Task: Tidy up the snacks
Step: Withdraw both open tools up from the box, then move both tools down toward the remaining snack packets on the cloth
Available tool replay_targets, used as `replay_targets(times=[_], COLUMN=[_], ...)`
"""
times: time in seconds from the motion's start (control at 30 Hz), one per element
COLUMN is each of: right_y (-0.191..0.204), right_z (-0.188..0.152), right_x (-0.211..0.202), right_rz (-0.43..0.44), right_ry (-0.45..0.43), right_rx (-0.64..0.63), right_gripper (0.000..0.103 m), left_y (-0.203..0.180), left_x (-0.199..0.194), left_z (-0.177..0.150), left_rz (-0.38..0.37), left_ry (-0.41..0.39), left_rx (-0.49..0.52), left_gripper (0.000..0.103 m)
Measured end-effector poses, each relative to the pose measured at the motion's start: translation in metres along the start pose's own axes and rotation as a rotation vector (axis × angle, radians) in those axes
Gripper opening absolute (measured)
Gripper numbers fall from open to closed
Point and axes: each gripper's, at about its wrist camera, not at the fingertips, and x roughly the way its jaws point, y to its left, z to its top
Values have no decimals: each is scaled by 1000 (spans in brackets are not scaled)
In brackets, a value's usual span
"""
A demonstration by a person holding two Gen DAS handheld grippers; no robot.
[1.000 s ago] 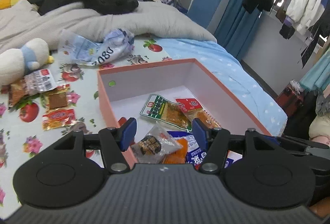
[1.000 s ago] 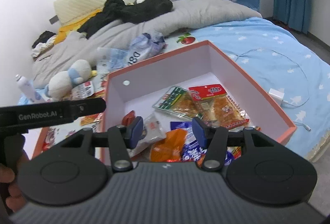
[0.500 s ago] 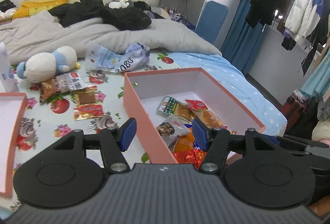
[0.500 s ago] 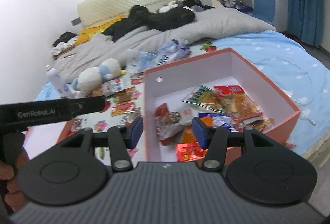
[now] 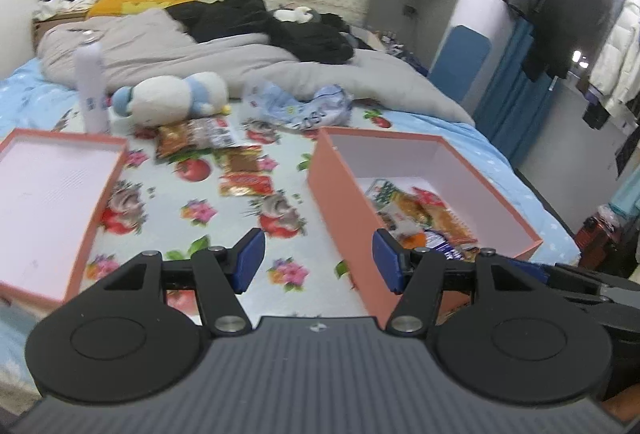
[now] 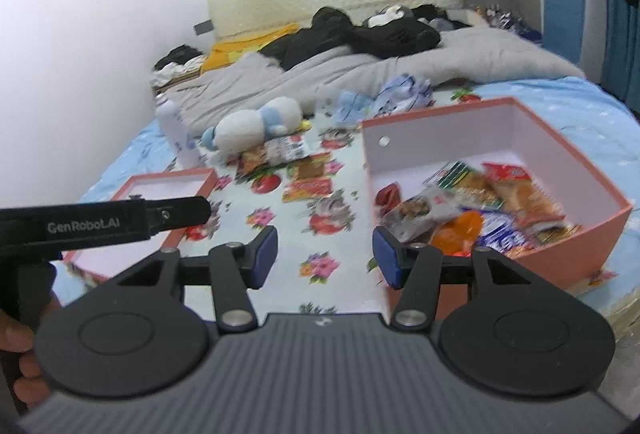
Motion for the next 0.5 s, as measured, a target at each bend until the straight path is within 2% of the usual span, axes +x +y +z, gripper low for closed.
replay_targets(times=[0.13, 0.2, 0.23, 0.33, 0.5], right_y=[11, 18, 21, 31, 39], right_z=[-9, -12, -13, -17, -28], right_x=[8, 13, 15, 26, 54], right_rz=[27, 24, 23, 13, 11], right_ry=[27, 29, 27, 36, 41], right_rx=[3, -17, -27, -85, -74], right_gripper=[56, 67, 68, 68, 68], left_y=[22, 33, 39, 52, 73], left_x=[-2, 0, 0, 4, 30], left_z=[-13, -17, -19, -20, -12], left_rz=[3, 16, 22, 36, 55], left_ry=[28, 42, 43, 39, 35], left_rx=[-56, -78, -84, -91, -87], left_gripper=[65, 65, 65, 65, 65])
